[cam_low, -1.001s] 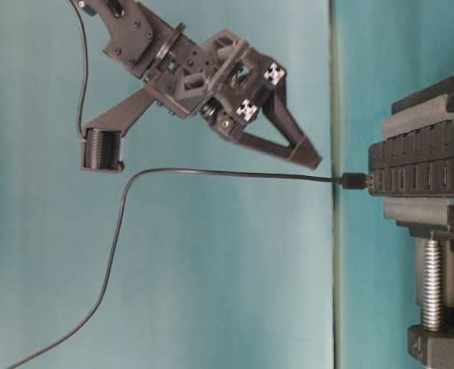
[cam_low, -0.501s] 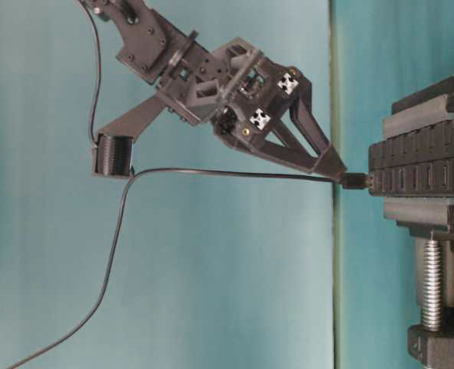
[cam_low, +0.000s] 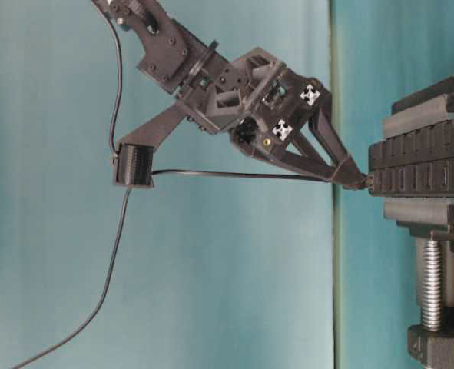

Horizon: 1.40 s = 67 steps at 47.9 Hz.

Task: Insert the USB into the center port of the fixed hub
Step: 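Close the right gripper on the black cable just behind the plug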

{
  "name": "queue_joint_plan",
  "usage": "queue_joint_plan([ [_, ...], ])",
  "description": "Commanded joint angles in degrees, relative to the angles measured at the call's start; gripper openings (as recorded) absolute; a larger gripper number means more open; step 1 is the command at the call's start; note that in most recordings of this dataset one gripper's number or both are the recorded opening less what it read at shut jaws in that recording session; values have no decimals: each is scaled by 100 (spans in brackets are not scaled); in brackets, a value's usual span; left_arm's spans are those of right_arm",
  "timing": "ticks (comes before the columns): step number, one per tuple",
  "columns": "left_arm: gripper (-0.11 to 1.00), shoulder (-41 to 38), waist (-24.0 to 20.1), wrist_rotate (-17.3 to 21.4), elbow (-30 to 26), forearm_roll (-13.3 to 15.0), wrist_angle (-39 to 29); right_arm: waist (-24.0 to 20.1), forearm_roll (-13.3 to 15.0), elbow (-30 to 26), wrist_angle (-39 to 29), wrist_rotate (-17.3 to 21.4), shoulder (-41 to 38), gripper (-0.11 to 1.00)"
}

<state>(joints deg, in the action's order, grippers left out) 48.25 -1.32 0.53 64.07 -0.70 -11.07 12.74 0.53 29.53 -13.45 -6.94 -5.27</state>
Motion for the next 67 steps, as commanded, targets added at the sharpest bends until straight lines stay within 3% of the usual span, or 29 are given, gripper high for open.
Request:
queue_joint_plan([
  [1,0,-9,-9,-9,-141,-9,26,-26,9,-158,44,-44,62,85],
  [12,0,-9,-9,-9,-141,-9,26,-26,9,-237,-26,-44,-35,80],
  [31,0,-9,-9,-18,-141,-9,26,-26,0,-255,-132,-44,-62,55],
  [49,0,-18,-9,-18,-132,-9,35,-53,9,-281,-123,-18,-62,11],
  [67,0,-18,-9,-35,-141,-9,26,-53,0,-281,-132,-9,-26,9],
])
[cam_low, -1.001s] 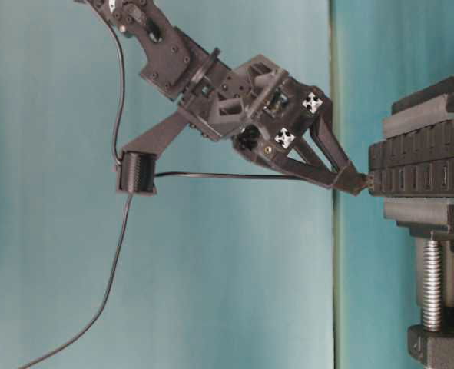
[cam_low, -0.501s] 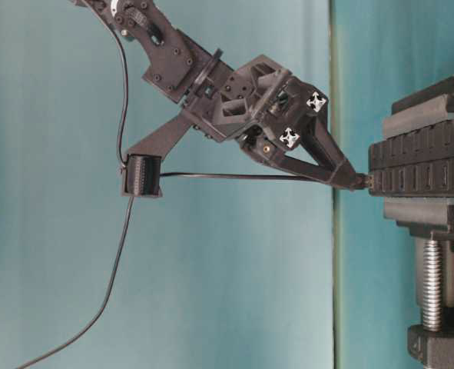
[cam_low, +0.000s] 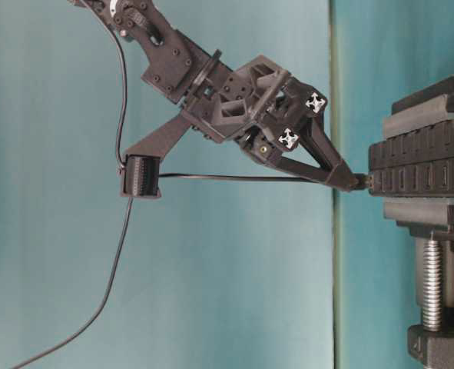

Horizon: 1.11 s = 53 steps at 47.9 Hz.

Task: Insert the USB into the center port of the fixed hub
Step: 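Close the right gripper on the black cable just behind the plug, then pull the plug back from the hub with the right gripper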

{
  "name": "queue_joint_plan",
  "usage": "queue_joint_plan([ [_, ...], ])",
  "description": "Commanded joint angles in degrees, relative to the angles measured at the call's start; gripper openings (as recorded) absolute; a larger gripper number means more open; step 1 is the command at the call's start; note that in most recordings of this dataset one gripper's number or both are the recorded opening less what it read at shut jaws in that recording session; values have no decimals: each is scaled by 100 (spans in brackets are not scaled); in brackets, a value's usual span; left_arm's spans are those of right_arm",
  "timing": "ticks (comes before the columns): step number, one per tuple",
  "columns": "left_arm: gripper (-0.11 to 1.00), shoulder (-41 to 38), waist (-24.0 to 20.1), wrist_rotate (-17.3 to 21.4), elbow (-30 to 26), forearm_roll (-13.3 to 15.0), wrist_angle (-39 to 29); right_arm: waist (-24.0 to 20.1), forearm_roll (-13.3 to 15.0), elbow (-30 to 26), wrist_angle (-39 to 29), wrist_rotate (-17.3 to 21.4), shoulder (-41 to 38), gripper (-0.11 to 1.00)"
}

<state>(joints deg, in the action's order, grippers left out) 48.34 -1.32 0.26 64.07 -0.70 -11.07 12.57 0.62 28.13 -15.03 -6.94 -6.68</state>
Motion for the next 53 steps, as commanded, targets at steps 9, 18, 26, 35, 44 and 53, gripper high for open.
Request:
queue_joint_plan([
  [9,0,-18,-9,-18,-149,-18,26,-35,-26,-176,-70,0,158,9],
  [18,0,-26,-9,-18,-123,-9,26,-44,-26,-316,-369,0,352,9],
  [26,0,-26,-9,-18,-105,-9,26,-62,-26,-466,-659,0,475,9],
  [35,0,-26,-9,-18,-105,-9,26,-88,-35,-563,-940,9,527,9],
  [44,0,-26,-9,-18,-105,-9,26,-149,-35,-580,-1028,9,536,9],
  [53,0,-26,-9,-26,-105,-9,26,-167,-35,-580,-1011,9,545,9],
])
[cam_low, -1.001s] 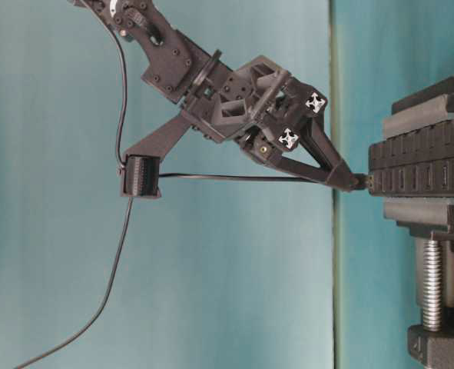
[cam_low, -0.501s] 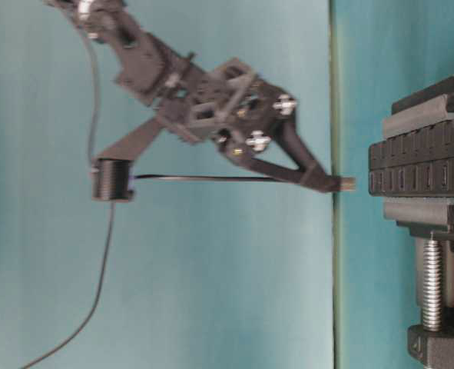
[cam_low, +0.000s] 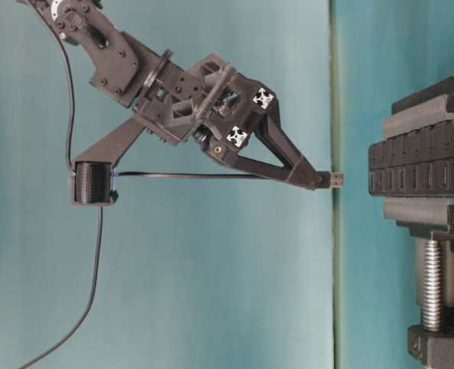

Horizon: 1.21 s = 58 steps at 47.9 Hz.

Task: Insert the USB into the center port of the fixed hub
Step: 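Pull the plug back from the hub with the right gripper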

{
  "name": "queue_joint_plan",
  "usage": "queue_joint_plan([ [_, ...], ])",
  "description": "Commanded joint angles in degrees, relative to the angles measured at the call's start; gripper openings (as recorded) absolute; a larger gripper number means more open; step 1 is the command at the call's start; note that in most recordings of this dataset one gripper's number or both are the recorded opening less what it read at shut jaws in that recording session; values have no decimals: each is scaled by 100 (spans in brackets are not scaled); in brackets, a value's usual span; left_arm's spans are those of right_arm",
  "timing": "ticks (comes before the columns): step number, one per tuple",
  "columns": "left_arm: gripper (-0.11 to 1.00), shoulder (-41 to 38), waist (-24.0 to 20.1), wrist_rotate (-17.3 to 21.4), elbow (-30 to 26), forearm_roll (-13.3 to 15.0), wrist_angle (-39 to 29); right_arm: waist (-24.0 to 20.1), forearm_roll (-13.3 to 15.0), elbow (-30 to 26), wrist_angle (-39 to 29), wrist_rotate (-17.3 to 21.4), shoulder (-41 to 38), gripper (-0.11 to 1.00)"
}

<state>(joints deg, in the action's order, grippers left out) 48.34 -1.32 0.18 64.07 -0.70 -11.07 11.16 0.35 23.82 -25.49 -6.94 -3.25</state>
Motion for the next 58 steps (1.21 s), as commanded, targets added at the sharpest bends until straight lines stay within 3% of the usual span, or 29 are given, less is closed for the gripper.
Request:
queue_joint_plan([
  [1,0,-26,-9,-18,-105,-9,26,-26,0,-149,35,9,202,9],
  [58,0,-9,-9,-44,-88,-9,26,-404,-26,-167,-193,158,642,9],
])
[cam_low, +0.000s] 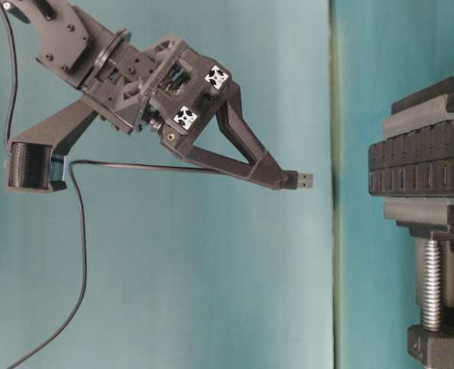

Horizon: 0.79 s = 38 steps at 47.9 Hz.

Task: Insert the USB into the center port of the fixed hub
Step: 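Pull the plug back from the hub with the right gripper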

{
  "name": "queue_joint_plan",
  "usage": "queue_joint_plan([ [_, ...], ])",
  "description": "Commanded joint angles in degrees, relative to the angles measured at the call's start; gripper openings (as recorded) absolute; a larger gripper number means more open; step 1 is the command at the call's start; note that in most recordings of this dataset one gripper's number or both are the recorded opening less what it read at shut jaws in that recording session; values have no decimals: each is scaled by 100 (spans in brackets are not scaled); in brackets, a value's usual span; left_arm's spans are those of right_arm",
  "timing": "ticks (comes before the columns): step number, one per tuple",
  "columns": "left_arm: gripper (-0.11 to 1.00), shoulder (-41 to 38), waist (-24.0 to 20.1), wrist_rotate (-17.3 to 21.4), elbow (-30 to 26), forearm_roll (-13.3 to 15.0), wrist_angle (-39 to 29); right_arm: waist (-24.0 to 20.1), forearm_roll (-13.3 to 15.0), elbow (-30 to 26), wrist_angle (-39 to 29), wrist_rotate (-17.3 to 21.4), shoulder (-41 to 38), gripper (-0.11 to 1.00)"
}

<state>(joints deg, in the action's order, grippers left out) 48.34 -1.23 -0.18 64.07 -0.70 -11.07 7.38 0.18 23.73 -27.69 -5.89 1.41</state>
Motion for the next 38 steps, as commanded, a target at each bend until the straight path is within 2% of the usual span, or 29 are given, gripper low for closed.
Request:
queue_joint_plan([
  [1,0,-9,-9,-9,-88,-9,26,-44,-9,-149,26,53,176,9],
  [38,0,-9,-18,-18,-88,-9,26,-88,-9,-149,53,53,-149,9],
])
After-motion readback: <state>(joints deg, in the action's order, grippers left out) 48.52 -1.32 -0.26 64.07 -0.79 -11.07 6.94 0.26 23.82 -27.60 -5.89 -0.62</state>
